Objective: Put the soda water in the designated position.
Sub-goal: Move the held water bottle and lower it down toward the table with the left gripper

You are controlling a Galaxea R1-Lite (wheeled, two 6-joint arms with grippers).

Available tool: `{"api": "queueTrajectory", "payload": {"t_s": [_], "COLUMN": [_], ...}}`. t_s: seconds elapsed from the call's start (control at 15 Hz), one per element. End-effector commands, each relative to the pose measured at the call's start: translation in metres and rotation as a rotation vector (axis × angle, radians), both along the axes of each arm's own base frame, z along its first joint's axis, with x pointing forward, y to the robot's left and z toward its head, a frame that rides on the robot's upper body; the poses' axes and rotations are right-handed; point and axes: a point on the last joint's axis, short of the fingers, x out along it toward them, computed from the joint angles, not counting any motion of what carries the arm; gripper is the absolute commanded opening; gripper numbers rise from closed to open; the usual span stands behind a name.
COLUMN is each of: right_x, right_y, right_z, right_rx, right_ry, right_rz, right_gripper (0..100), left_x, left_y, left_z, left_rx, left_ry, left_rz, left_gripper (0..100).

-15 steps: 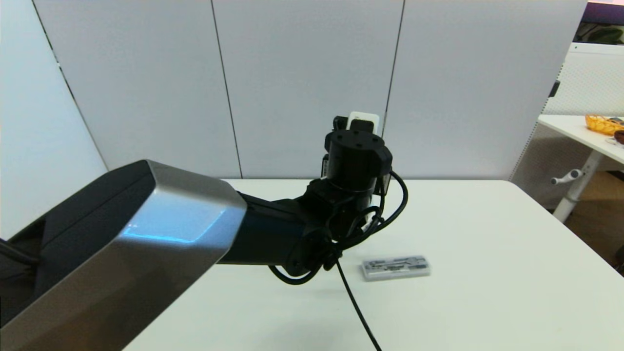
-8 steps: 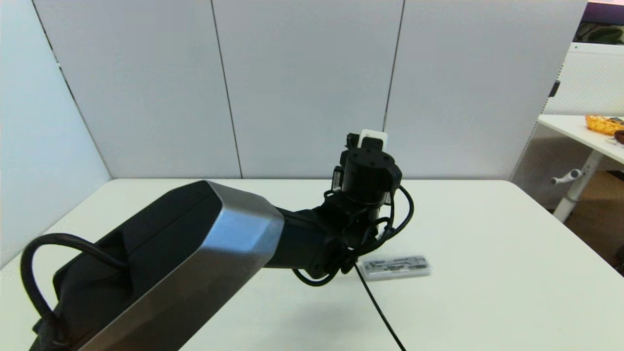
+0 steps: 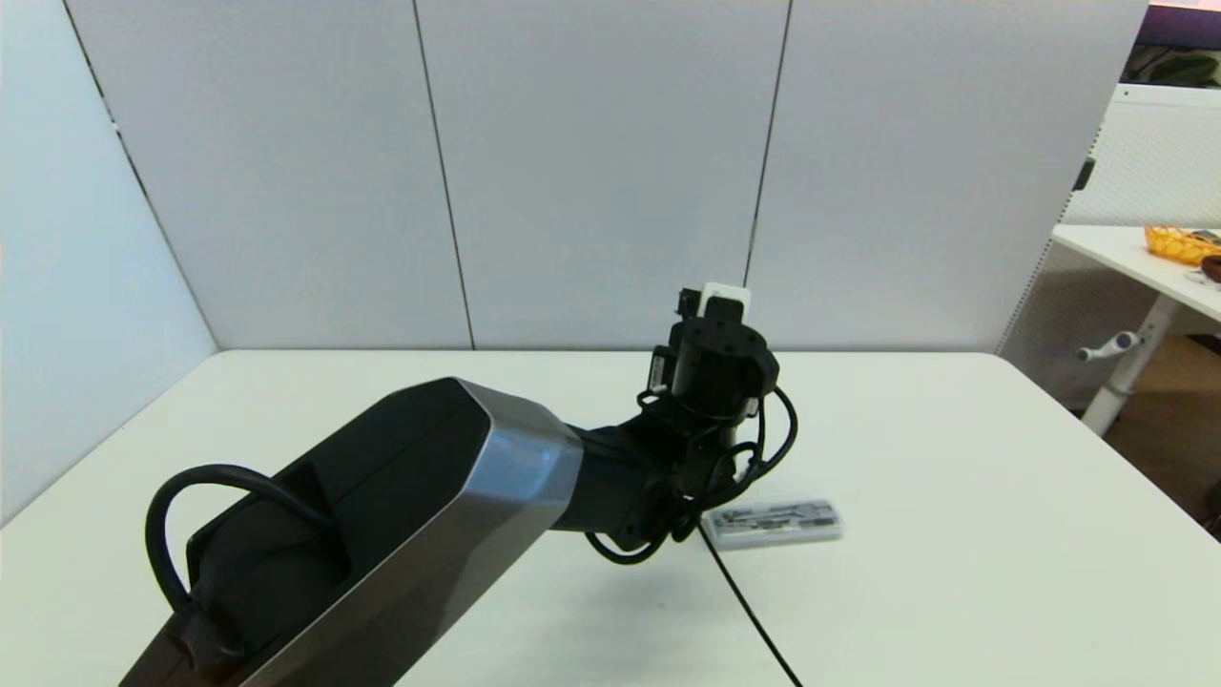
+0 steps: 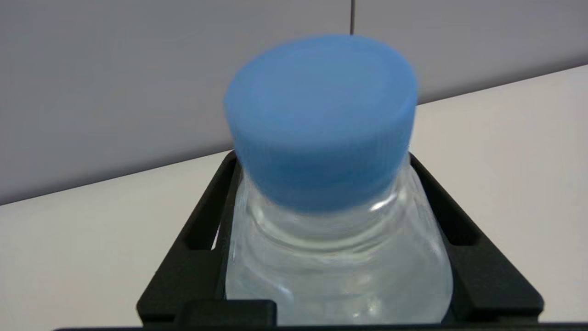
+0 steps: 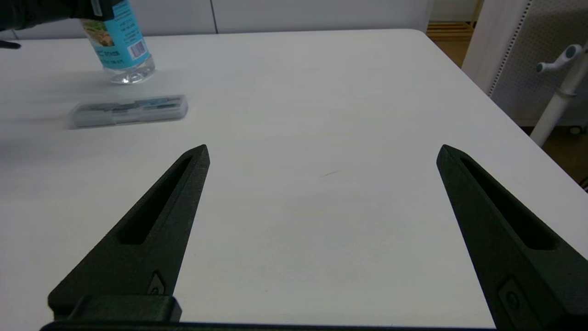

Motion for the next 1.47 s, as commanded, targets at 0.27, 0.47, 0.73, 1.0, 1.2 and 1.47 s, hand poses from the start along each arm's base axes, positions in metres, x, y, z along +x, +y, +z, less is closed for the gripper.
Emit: {"api": "queueTrajectory", "payload": {"t_s": [0.27, 0.47, 0.73, 1.0, 1.2, 1.47], "right_x": [0.000, 0.000, 0.000, 0.000, 0.000, 0.000], "right_y": [0.000, 0.000, 0.000, 0.000, 0.000, 0.000], "right_z": [0.000, 0.000, 0.000, 0.000, 0.000, 0.000], "right_rx": [0.001, -0.001, -0.001, 0.001, 0.001, 0.001], "right_ry": [-0.001, -0.001, -0.001, -0.001, -0.001, -0.001], "right_rz": [0.000, 0.000, 0.000, 0.000, 0.000, 0.000], "right_gripper": [100, 100, 100, 100, 100, 100], "left_x": [0.006, 0.006, 0.005, 0.003, 0.003, 0.002], "left_y": [0.003, 0.005, 0.007, 0.009, 0.010, 0.010], "left_z": [-0.010, -0.002, 0.006, 0.016, 0.015, 0.009], "left_rx": [0.017, 0.005, -0.008, -0.018, -0.017, -0.007], "left_ry": [0.021, 0.012, 0.000, -0.008, -0.006, 0.005], "left_rz": [0.018, 0.019, 0.033, 0.031, 0.031, 0.033], "left_gripper": [0, 0, 0, 0, 0, 0]}}
